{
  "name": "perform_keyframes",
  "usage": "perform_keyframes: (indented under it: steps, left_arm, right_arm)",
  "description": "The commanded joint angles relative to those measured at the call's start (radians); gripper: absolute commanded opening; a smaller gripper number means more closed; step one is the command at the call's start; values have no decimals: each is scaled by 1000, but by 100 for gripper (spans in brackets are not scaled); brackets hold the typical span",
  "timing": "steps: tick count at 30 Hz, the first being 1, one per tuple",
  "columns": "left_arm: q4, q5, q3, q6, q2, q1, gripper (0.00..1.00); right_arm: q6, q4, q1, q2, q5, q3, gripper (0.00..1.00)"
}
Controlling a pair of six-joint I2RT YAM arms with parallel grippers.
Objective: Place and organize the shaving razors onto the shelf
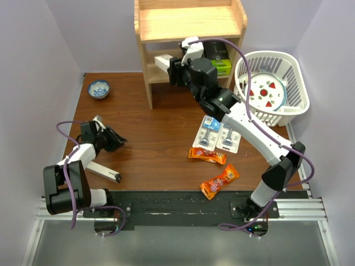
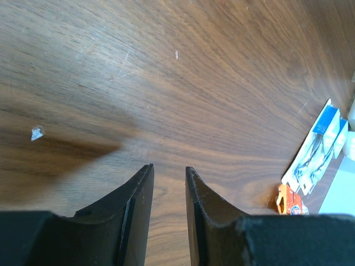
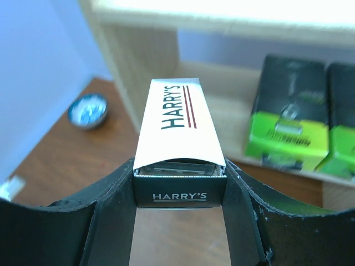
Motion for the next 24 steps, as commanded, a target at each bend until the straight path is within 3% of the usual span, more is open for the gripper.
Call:
perform_keyframes:
  steps: [1, 10, 18, 24]
  left_arm:
    - [25, -5, 22, 27, 9, 8, 34]
    - [54, 10, -7, 8, -2, 8, 35]
    - [58, 15, -42, -4, -37, 8, 36]
    - [60, 13, -64, -5, -61, 8, 37]
  right_arm:
    - [-53, 138, -6, 73, 141, 99, 0]
    - [-24, 138, -7, 167, 181, 134, 0]
    - [-76, 225, 17, 251, 388, 121, 0]
    - [-76, 247, 28, 325, 434, 142, 0]
